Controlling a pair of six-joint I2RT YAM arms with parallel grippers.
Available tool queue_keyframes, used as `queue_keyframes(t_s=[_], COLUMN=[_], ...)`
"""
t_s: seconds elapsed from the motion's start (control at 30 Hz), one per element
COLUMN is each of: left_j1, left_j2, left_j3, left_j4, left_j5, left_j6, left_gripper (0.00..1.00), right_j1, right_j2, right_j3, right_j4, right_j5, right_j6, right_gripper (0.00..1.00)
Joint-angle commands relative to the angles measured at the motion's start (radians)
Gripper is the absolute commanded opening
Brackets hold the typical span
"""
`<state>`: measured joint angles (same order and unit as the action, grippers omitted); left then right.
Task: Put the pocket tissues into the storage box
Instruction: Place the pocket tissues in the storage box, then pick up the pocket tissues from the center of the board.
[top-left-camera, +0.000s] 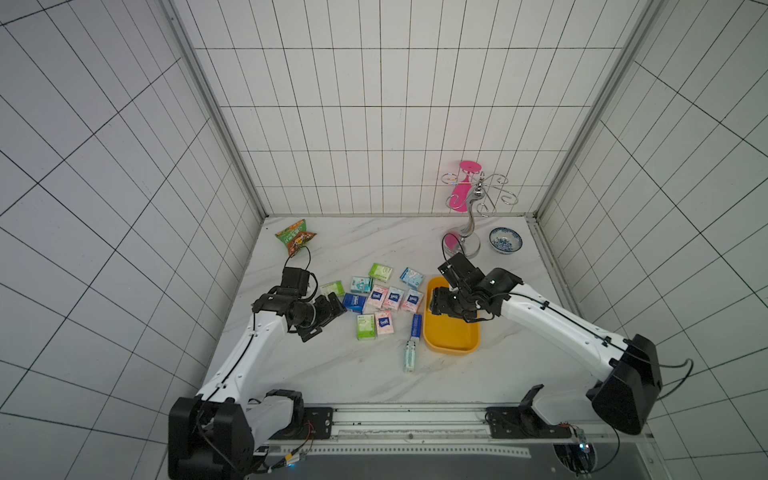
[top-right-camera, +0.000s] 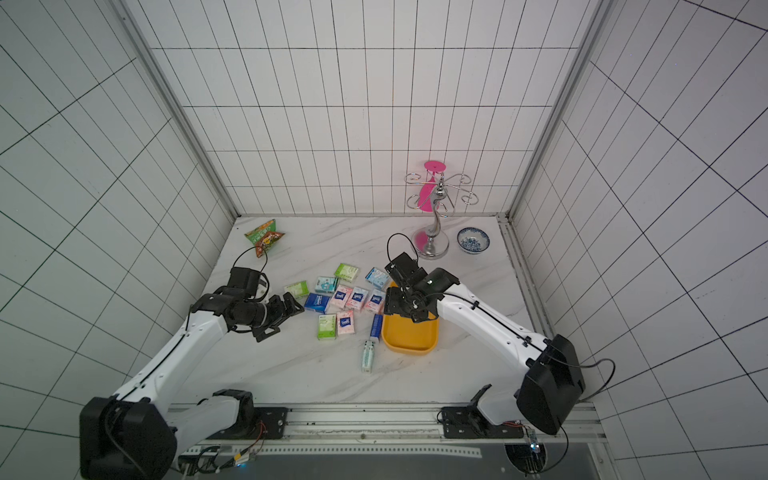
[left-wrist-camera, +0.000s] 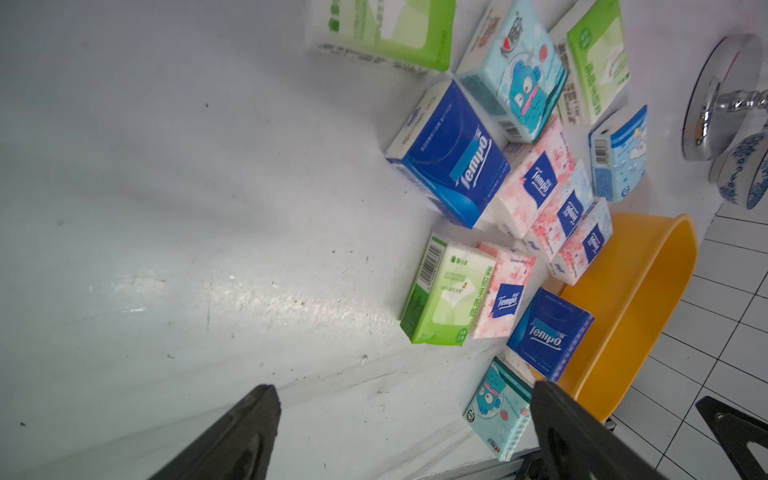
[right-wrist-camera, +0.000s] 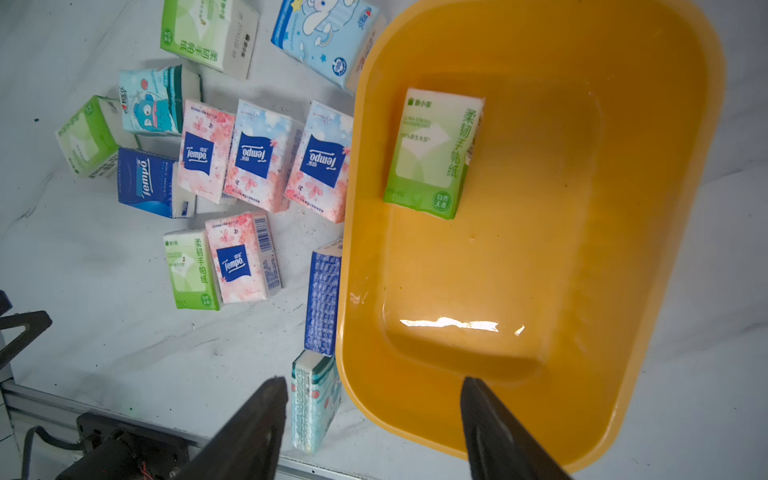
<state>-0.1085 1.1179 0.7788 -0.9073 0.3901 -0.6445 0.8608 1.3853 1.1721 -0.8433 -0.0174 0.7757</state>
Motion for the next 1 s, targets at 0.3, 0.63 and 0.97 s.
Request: queue_keyframes(t_s=[0.3, 0.63, 0.97], left_j1=[-0.018, 0.029, 0.047], left_j2=[0.051, 0.051, 0.048], left_j3=[-0.008, 0.031, 0.013], left_j4=[0.014, 0.036, 0.069], left_j5=[0.028, -0.029, 0.012], left_j6=[0.012, 0.012, -0.010], left_gripper=[0.97, 0.98, 0.98], right_j1=[0.300, 0.458, 0.478], right_j2=[0.057, 0.261, 0.349], right_j3=[-0.062, 0.053, 0.068], right_j4=[0.105, 0.026, 0.040], right_j5=[0.100, 0.158, 0.254], right_j6=[0.152, 0.276, 0.394], right_gripper=[0.76, 0.72, 0.68])
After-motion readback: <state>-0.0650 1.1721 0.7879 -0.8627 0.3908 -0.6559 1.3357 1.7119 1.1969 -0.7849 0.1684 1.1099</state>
